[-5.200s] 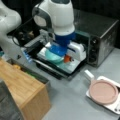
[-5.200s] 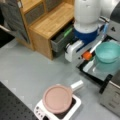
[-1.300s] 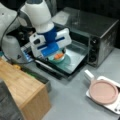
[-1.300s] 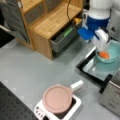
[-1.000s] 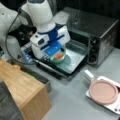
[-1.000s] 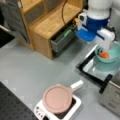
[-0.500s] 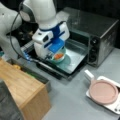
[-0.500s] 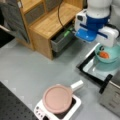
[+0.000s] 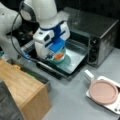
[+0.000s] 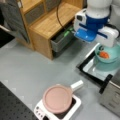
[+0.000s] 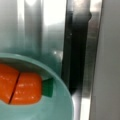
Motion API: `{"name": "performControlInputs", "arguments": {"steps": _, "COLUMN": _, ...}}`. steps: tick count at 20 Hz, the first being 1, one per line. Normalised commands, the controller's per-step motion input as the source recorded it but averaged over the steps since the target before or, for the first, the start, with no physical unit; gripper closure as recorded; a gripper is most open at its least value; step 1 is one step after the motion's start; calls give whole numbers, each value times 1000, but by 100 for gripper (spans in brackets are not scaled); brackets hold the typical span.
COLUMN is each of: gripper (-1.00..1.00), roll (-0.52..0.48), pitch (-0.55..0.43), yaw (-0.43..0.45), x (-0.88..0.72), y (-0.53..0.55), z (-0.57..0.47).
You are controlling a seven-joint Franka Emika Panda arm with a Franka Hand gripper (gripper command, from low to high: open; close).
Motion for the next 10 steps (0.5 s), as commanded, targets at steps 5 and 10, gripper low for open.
{"name": "performControlInputs", "arguments": {"steps": 5, "gripper": -100, "roll": -43, "pitch": 235, "yaw": 126, "x": 231, "y": -131, "z": 138}}
{"name": "performControlInputs", "arguments": {"steps": 10, "gripper": -100, "roll": -28, "pitch": 216, "yaw": 136, "x": 169, "y": -153, "z": 142}}
